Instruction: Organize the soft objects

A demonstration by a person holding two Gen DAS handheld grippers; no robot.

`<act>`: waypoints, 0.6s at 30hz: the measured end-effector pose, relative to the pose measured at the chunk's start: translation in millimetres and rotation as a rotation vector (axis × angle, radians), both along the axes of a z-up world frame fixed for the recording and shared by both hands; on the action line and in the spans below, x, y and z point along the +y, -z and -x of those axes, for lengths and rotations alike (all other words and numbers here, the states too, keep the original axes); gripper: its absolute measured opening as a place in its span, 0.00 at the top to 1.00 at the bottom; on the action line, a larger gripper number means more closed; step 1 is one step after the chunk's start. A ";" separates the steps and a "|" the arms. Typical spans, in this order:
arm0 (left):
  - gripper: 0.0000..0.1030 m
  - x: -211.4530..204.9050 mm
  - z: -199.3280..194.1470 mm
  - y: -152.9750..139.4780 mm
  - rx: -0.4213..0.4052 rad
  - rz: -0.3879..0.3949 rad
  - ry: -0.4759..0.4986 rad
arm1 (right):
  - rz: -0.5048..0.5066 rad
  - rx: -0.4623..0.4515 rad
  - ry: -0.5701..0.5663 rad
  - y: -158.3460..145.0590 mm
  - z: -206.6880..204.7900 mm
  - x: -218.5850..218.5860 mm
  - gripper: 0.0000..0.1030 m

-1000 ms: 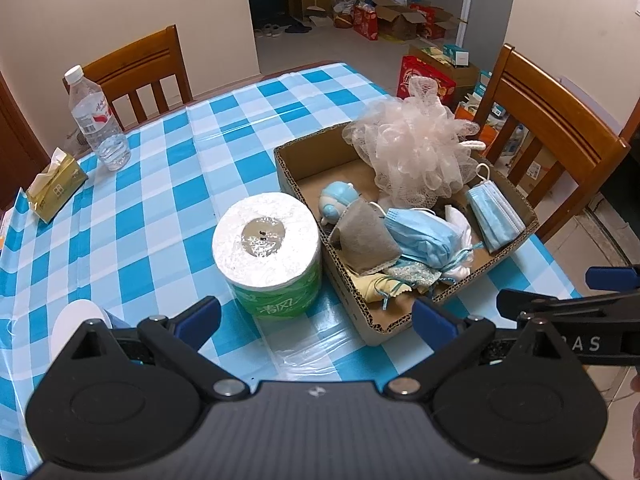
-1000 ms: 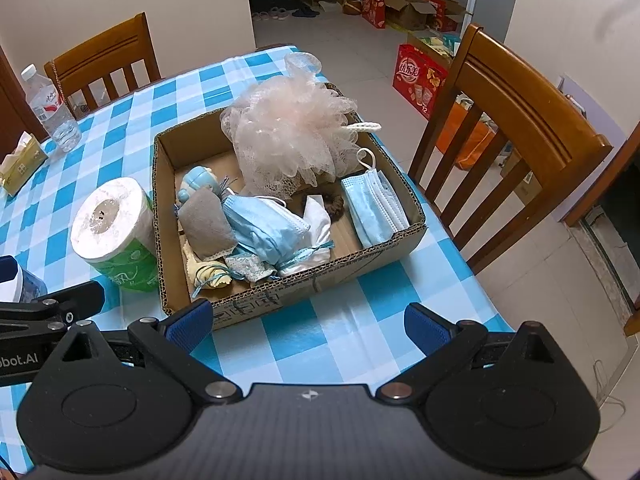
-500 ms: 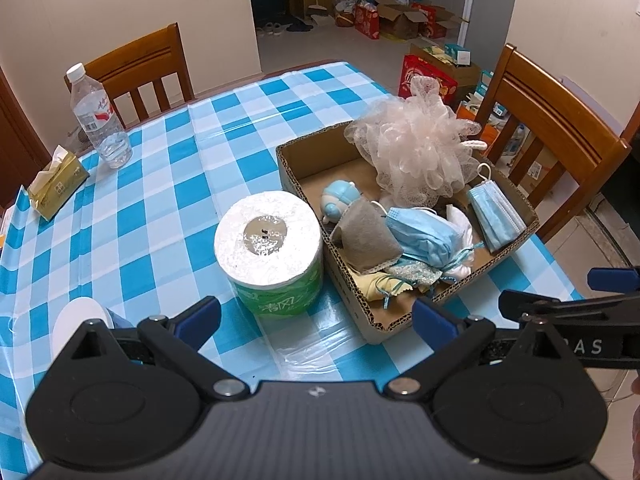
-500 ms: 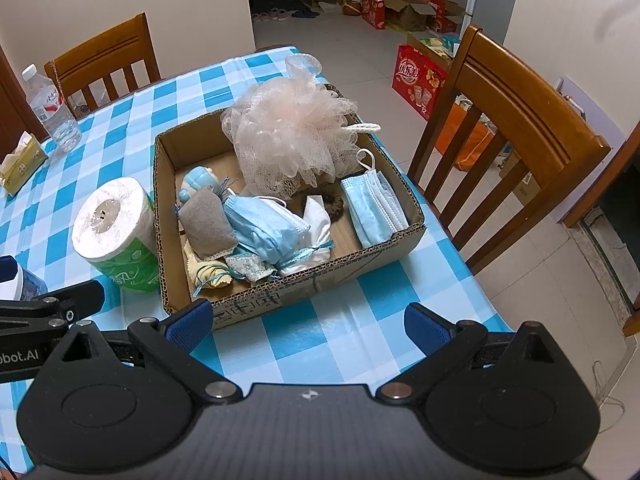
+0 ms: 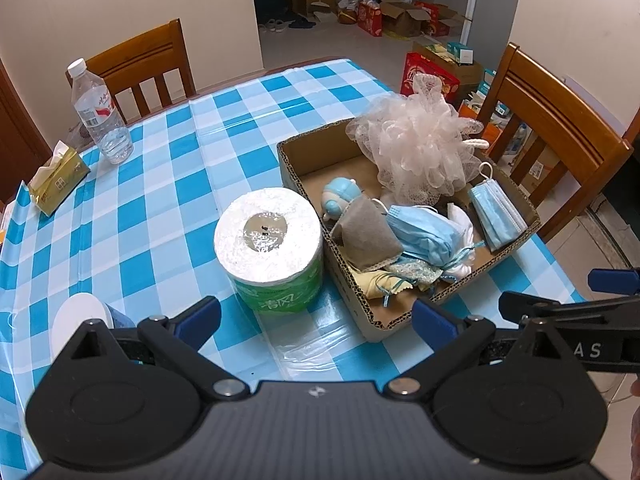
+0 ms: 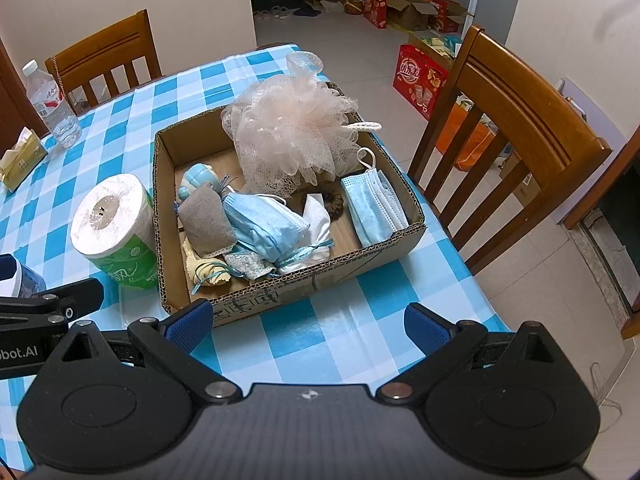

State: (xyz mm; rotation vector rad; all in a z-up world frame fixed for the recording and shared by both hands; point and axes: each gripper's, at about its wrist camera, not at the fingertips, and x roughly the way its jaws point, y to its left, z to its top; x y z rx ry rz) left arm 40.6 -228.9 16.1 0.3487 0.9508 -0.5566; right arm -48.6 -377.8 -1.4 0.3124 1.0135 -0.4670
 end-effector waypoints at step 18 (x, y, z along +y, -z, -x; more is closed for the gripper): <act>0.02 -1.8 2.9 0.1 -0.001 0.001 -0.005 | 0.006 -0.002 -0.008 0.7 2.3 -2.4 0.00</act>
